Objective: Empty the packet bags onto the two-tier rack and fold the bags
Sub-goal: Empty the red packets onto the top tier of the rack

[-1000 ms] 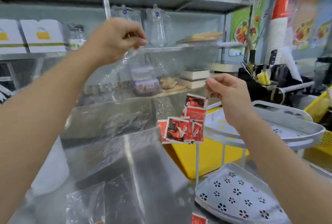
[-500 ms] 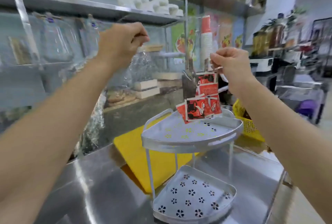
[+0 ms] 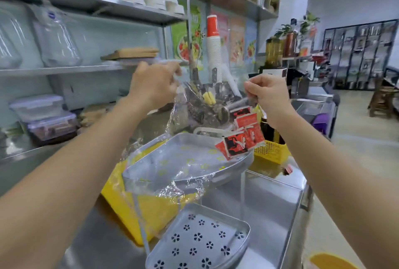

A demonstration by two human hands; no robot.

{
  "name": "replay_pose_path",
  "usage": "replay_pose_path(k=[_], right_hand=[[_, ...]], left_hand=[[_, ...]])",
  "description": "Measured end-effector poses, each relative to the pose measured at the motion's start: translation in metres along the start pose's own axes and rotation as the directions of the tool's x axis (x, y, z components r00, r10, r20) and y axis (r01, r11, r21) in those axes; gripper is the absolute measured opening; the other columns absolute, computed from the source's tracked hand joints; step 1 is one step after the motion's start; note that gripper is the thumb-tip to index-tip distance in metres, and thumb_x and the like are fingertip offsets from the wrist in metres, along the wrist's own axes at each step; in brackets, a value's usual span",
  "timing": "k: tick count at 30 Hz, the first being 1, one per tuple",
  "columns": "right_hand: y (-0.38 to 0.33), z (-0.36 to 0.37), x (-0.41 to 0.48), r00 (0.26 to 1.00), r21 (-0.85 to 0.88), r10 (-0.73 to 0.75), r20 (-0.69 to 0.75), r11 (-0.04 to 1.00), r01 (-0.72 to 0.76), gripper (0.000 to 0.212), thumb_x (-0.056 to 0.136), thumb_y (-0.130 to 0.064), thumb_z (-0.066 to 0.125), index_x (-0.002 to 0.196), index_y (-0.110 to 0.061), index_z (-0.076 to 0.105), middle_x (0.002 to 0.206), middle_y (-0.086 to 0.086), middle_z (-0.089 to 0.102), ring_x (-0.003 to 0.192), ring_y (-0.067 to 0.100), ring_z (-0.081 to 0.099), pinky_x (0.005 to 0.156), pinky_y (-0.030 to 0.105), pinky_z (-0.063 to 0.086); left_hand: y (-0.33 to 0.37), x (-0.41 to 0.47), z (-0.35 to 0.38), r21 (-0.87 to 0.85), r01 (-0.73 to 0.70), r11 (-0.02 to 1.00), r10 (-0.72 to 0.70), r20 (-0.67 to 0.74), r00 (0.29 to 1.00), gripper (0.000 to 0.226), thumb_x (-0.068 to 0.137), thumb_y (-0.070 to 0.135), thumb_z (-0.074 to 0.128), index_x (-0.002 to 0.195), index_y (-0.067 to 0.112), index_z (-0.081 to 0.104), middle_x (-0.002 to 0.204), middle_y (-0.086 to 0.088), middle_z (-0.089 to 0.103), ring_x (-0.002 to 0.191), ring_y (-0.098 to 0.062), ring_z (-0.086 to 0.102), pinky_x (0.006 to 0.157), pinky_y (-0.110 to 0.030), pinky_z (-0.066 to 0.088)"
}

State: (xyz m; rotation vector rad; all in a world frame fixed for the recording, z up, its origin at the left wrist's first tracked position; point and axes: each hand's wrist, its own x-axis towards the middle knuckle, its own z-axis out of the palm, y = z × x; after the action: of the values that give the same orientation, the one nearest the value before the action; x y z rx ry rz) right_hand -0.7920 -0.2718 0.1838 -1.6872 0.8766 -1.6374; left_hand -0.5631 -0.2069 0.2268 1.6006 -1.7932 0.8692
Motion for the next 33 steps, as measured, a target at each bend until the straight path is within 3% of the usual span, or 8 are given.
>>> replay_pose_path(k=[3, 8, 12, 15, 18, 24, 29, 33], right_hand=[[-0.002, 0.007, 0.002, 0.996, -0.001, -0.054, 0.076, 0.999, 0.054, 0.022, 0.082, -0.006, 0.063, 0.064, -0.016, 0.058, 0.062, 0.005, 0.054, 0.052, 0.006, 0.050, 0.051, 0.015, 0.041], [-0.007, 0.016, 0.009, 0.964, -0.029, -0.091, 0.251, 0.994, 0.101, 0.004, 0.081, -0.004, 0.064, 0.077, -0.004, 0.064, 0.065, 0.006, 0.059, 0.055, 0.005, 0.055, 0.059, 0.017, 0.046], [-0.016, 0.023, 0.009, 0.901, -0.091, -0.138, 0.412, 0.977, 0.191, 0.011, 0.079, -0.007, 0.067, 0.071, -0.014, 0.065, 0.069, 0.010, 0.062, 0.071, 0.024, 0.057, 0.075, 0.036, 0.047], [-0.016, 0.027, 0.007, 0.870, -0.137, -0.155, 0.468, 0.960, 0.245, 0.013, 0.077, -0.011, 0.070, 0.069, -0.020, 0.066, 0.075, 0.014, 0.066, 0.073, 0.026, 0.061, 0.081, 0.044, 0.051], [-0.010, 0.023, 0.005, 0.864, -0.156, -0.101, 0.493, 0.967, 0.202, 0.004, 0.077, -0.016, 0.070, 0.075, -0.019, 0.069, 0.074, 0.006, 0.067, 0.073, 0.017, 0.062, 0.080, 0.035, 0.052], [0.018, 0.008, -0.013, 0.791, -0.296, 0.136, 0.597, 0.953, 0.060, 0.015, 0.078, -0.017, 0.070, 0.089, -0.007, 0.072, 0.084, 0.012, 0.072, 0.071, 0.009, 0.063, 0.066, 0.013, 0.050], [0.036, 0.008, -0.025, 0.802, -0.286, 0.189, 0.566, 0.958, -0.024, 0.021, 0.078, -0.019, 0.069, 0.095, -0.007, 0.073, 0.088, 0.012, 0.073, 0.077, 0.012, 0.063, 0.072, 0.019, 0.050], [0.045, 0.011, -0.029, 0.850, -0.268, 0.160, 0.503, 0.963, -0.022, 0.017, 0.077, -0.024, 0.070, 0.089, -0.013, 0.074, 0.090, 0.012, 0.074, 0.083, 0.021, 0.067, 0.081, 0.036, 0.052]], left_hand=[[0.006, 0.002, 0.000, -0.063, 0.069, 0.996, -0.059, 0.160, 0.985, 0.052, 0.083, 0.039, 0.057, 0.129, 0.024, 0.039, 0.129, -0.008, 0.052, 0.122, -0.027, 0.043, 0.102, -0.043, 0.024], [0.021, 0.004, -0.003, 0.004, -0.162, 0.987, 0.163, -0.036, 0.986, 0.086, 0.071, 0.042, 0.071, 0.139, 0.029, 0.019, 0.151, -0.011, 0.018, 0.138, -0.030, 0.017, 0.111, -0.047, 0.013], [0.035, 0.009, 0.000, 0.135, -0.395, 0.909, 0.403, -0.035, 0.915, 0.084, 0.073, 0.039, 0.069, 0.137, 0.035, 0.016, 0.157, -0.005, 0.012, 0.142, -0.026, 0.006, 0.109, -0.043, 0.005], [0.040, 0.013, 0.005, 0.138, -0.447, 0.884, 0.439, 0.085, 0.894, 0.049, 0.081, 0.035, 0.062, 0.126, 0.028, 0.046, 0.152, 0.004, 0.030, 0.144, -0.021, 0.008, 0.110, -0.041, -0.006], [0.034, 0.014, 0.011, 0.054, -0.377, 0.925, 0.362, 0.184, 0.914, 0.019, 0.085, 0.037, 0.058, 0.093, 0.022, 0.067, 0.116, 0.012, 0.062, 0.135, -0.009, 0.030, 0.110, -0.040, -0.008], [-0.001, -0.002, 0.022, -0.091, -0.120, 0.989, 0.133, 0.143, 0.981, 0.017, 0.079, 0.041, 0.064, 0.073, 0.025, 0.064, 0.084, 0.011, 0.059, 0.114, -0.012, 0.048, 0.109, -0.042, -0.002], [-0.022, -0.018, 0.033, -0.151, 0.008, 0.988, 0.013, 0.143, 0.990, 0.020, 0.079, 0.039, 0.065, 0.077, 0.019, 0.067, 0.088, 0.009, 0.062, 0.111, -0.011, 0.048, 0.110, -0.038, -0.002], [-0.034, -0.030, 0.037, -0.145, 0.115, 0.983, -0.084, 0.206, 0.975, 0.021, 0.080, 0.042, 0.062, 0.075, 0.022, 0.067, 0.091, 0.003, 0.067, 0.109, -0.011, 0.050, 0.109, -0.039, 0.000]])
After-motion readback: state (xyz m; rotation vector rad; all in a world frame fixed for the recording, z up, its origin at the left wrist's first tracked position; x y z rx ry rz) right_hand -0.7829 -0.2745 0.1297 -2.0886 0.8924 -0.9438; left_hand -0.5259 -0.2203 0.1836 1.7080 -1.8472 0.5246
